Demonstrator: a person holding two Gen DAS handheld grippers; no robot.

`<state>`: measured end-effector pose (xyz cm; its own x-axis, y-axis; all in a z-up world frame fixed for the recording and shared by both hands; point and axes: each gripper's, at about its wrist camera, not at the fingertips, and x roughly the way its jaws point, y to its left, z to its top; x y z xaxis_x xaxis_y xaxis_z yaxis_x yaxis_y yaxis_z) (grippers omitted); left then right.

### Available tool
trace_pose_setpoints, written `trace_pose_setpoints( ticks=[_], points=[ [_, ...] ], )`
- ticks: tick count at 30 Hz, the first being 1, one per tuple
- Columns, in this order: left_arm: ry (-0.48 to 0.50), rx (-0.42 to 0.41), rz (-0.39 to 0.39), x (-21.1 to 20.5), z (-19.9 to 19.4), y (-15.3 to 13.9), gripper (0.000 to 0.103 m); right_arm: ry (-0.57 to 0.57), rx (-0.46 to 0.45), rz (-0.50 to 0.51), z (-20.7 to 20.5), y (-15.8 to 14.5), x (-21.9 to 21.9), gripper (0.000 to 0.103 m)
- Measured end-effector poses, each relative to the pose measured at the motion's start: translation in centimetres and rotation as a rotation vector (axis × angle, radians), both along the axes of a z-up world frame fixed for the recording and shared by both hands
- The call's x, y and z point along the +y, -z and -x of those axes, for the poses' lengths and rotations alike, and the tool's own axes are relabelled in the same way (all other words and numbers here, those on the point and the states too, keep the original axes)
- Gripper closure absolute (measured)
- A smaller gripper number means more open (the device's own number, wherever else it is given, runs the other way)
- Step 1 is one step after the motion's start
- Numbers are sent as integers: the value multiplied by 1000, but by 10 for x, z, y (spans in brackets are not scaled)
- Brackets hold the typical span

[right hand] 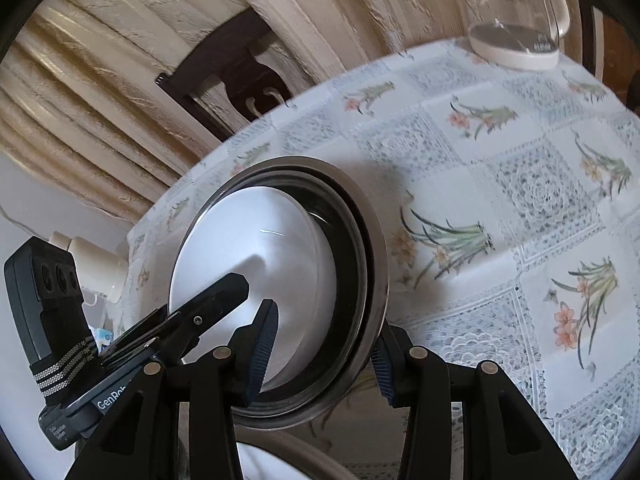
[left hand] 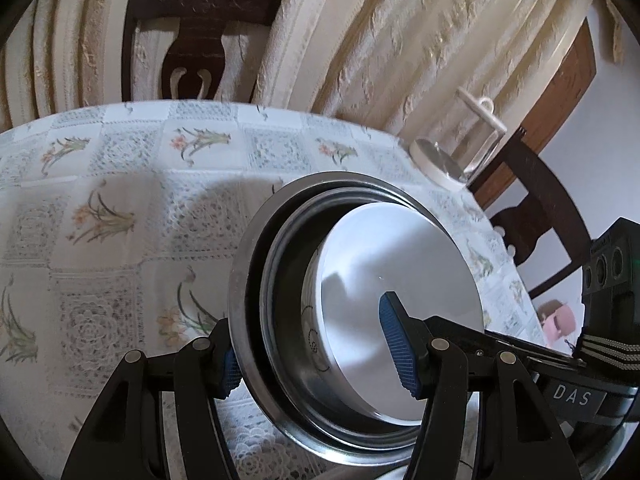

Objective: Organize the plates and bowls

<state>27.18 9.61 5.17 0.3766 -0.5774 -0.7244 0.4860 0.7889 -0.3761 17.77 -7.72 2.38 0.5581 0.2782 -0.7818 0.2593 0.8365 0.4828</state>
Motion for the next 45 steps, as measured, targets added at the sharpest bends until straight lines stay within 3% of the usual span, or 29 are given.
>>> trace_pose_setpoints(
  ticks=[11, 21, 29, 33, 37, 45],
  points=[
    [72, 167, -19, -13, -24, 32, 43, -6, 40, 1, -10, 21, -7, 54],
    [164, 134, -63, -19, -25, 35, 43, -38, 18, 107, -9, 20, 3, 54],
    [201, 154, -85, -21, -28, 41, 43, -54, 36, 54, -8, 25, 0, 51],
    [224, 120, -126, -28, -23, 37, 42, -48, 50, 69, -9, 24, 3, 51],
    [214, 122, -138, -29, -23, 36, 42, -43, 66, 25, -9, 24, 1, 51],
    [180, 116, -131, -22, -20, 29, 42, -56, 55, 31, -6, 16, 7, 51]
  ],
)
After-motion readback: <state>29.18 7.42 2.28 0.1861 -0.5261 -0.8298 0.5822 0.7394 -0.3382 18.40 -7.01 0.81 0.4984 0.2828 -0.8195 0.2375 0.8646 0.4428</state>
